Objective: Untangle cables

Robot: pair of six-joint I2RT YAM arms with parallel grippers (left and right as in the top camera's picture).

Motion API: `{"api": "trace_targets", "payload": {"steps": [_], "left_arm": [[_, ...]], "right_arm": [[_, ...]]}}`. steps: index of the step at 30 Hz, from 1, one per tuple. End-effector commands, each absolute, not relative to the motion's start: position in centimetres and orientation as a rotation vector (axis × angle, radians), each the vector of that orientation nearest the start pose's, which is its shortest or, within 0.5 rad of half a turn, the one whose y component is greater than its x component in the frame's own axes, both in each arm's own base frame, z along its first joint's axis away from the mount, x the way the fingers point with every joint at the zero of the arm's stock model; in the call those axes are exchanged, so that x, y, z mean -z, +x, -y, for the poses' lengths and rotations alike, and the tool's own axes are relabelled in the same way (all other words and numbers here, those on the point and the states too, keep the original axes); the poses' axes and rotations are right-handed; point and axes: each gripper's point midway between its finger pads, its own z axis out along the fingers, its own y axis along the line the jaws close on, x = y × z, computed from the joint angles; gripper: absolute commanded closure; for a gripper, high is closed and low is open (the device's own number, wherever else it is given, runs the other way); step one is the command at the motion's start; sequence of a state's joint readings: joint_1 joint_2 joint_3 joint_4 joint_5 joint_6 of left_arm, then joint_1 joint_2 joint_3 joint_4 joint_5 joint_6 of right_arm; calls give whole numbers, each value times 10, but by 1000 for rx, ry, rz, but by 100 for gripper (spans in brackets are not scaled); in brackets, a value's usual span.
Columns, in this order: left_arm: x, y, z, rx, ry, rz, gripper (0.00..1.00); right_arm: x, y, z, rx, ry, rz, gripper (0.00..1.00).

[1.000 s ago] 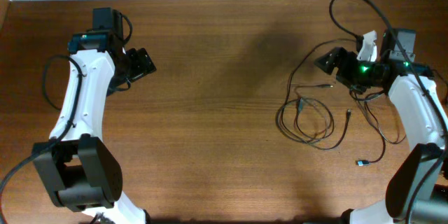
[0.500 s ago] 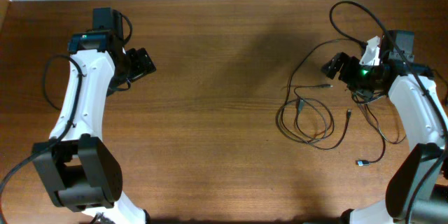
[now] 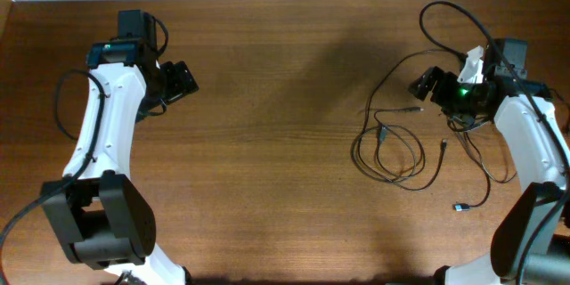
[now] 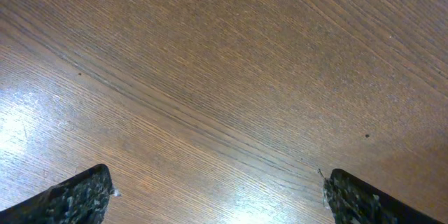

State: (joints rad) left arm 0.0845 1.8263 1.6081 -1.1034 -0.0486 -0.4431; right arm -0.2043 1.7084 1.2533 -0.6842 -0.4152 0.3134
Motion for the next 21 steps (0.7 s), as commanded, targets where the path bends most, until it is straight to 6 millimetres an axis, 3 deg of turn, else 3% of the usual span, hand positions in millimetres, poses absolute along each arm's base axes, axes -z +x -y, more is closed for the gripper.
{"api": "trace_targets", "payload": {"steps": [1,6,10,14,17,21], "left_arm": [[-136,400,-42,7,-784,-2782,1],[-136,400,-42,7,-784,-2782,1],[-136,400,-42,7,-784,-2782,1],[-136,400,-42,7,-784,-2782,1],[-136,400,-42,7,-784,-2782,1],[-136,400,-42,7,-784,-2782,1]], "right_arm": [[-106,404,17,-576,578,-2627,2],[-95,402,17,-580,592,-2652,1],[-116,403,12,-576,548,-2608,1],[-159,401,-7,-578,439,-2522,1],[-230,384,-37,-589,273,-2367,1],[-290,355,-59,-604,145,-2214,1]]}}
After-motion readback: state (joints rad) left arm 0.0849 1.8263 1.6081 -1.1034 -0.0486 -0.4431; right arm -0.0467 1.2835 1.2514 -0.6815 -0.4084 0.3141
